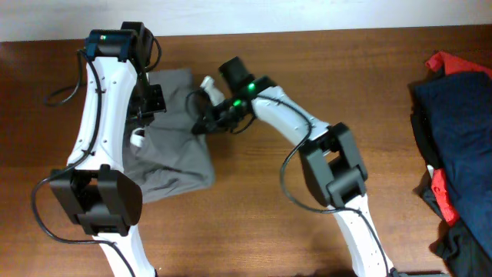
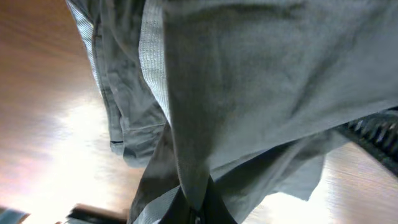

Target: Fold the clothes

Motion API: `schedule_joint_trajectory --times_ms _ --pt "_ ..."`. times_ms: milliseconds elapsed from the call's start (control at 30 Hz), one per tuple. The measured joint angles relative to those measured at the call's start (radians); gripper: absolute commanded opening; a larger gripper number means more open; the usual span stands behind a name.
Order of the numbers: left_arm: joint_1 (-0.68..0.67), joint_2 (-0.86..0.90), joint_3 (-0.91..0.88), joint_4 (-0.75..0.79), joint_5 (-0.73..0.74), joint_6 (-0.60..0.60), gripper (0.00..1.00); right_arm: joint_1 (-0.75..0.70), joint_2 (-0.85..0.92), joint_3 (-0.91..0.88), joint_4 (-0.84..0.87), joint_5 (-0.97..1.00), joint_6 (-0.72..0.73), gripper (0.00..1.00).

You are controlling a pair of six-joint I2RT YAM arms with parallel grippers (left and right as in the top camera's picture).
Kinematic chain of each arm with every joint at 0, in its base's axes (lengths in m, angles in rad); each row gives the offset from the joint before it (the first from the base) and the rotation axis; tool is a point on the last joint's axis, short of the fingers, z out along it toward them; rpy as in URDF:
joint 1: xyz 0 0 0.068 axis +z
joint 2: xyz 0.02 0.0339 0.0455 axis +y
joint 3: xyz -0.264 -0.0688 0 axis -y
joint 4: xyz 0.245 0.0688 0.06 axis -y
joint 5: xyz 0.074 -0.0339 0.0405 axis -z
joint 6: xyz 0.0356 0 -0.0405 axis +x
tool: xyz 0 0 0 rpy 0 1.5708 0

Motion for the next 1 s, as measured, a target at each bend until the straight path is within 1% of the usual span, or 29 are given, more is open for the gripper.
schedule_joint_trajectory --times_ms 233,433,633,1000 --pt "-0.061 0.0 -0.001 0.079 0.116 -0.018 0.0 -0.123 -0.05 0.0 -0.087 -0.013 -0.023 0.04" --pt "-0.118 0.0 -0.001 0.109 0.149 -0.019 0.01 -0.182 -0.076 0.0 -0.175 0.008 -0.058 0.04" --pt "-0.129 0.0 -0.001 0.119 0.133 -0.038 0.01 -0.186 -0.082 0.001 -0.259 0.042 -0.102 0.04" --pt "-0.084 0.037 -0.001 0.129 0.179 -0.041 0.01 -0.183 -0.118 0.005 -0.295 0.103 -0.128 0.04"
